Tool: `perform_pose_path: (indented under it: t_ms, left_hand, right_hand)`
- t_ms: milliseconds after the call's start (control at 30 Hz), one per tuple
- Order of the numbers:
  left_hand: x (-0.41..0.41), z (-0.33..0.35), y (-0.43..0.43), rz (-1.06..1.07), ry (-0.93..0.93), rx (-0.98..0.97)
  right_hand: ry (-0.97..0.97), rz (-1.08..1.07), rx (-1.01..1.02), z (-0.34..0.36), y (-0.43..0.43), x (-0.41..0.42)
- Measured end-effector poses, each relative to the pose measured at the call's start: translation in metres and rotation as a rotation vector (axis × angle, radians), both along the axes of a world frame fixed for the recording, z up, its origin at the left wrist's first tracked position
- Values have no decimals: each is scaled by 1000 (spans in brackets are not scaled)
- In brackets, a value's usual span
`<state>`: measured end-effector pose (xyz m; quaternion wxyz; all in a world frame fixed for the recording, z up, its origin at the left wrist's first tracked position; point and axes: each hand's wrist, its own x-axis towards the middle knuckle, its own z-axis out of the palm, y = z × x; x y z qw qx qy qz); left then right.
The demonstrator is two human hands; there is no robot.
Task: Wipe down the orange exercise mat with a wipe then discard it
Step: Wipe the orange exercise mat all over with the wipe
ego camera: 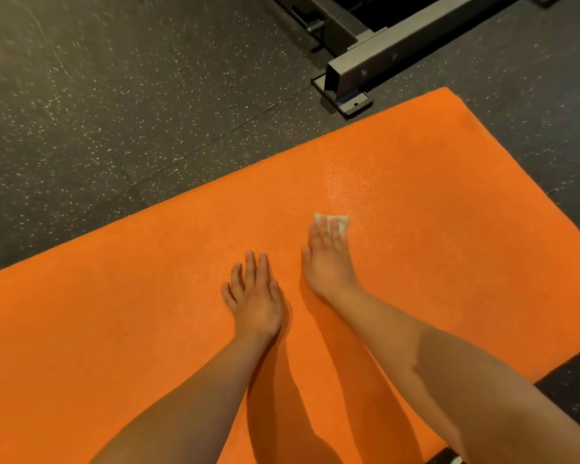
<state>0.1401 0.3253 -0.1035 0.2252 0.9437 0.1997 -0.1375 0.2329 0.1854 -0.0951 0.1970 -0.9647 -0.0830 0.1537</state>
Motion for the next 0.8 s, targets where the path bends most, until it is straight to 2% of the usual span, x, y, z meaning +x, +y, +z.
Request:
perform_pose_path:
  t_ms: [67,133,200,267,367,433,467,533,600,633,733,800]
  left_hand:
    - [0,-1,0,8,-6,-10]
    - [0,0,0,11,-11,-21]
    - [-2,1,1,-2,-21,-23]
    - [-3,1,3,-12,-18,-25]
    - [-2,4,4,-16,0,-22]
    - [1,7,4,-4,8,-20]
    - [5,8,4,11,4,-19]
    - [14,11,5,49,-25,2]
    - [23,10,10,85,-55,18]
    - [27,9,14,94,-60,19]
    - [27,0,19,58,-36,40]
    - [26,-2,19,53,-36,61]
  right_hand:
    - [-14,206,117,-1,23,-15]
    - [55,412,185,-3,32,-26]
    - [51,497,184,-6,22,-14]
    - [-37,458,103,-10,6,1]
    - [-77,141,37,-12,-16,14]
    - [-59,8,51,-10,-5,12]
    - [-68,18,94,-8,6,10]
    - [-65,231,214,-9,29,4]
    - [8,445,227,-10,40,-4]
    - [25,477,210,-11,38,-4]
    - [-56,390,116,-12,18,15]
    - [-80,186,67,-11,4,31]
